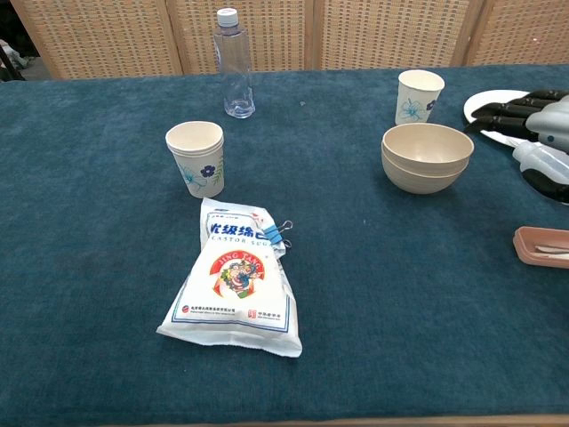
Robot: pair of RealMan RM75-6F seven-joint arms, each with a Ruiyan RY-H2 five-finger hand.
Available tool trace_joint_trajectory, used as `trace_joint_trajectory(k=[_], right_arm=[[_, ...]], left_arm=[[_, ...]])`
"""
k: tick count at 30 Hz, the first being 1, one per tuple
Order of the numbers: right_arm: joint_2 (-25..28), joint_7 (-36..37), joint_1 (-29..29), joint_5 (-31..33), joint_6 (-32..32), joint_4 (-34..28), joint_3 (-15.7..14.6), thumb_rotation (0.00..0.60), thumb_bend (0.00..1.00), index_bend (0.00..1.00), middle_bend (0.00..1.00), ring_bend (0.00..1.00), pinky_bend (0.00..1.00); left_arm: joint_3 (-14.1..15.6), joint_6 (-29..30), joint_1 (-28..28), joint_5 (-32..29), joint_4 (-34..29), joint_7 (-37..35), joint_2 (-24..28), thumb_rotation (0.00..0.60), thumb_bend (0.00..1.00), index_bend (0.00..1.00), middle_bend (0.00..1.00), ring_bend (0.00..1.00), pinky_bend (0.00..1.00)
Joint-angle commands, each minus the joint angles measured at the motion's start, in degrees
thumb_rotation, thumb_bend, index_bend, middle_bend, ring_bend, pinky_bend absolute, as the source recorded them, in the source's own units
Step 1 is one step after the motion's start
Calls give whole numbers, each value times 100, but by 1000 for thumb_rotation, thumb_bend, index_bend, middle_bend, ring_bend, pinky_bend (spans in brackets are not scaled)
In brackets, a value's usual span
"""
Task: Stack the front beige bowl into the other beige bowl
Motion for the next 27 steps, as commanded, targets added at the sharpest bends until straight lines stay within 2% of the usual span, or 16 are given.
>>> trace_joint_trajectory(k=[1,19,27], right_arm=[[-123,122,-72,-58,-59,185,9,600,644,0,0,0,0],[-507,401,-345,-556,-32,670,4,600,644,0,0,0,0],[-630,314,-363,-584,-146,754,63,600,645,0,0,0,0]], left_arm=[[-1,-8,-3,-5,2,11,-5,600,0,0,0,0,0],[-10,-56,-15,-56,25,55,-28,600,0,0,0,0,0],[-13,-25,-1,-47,33,22,-28,600,0,0,0,0,0]])
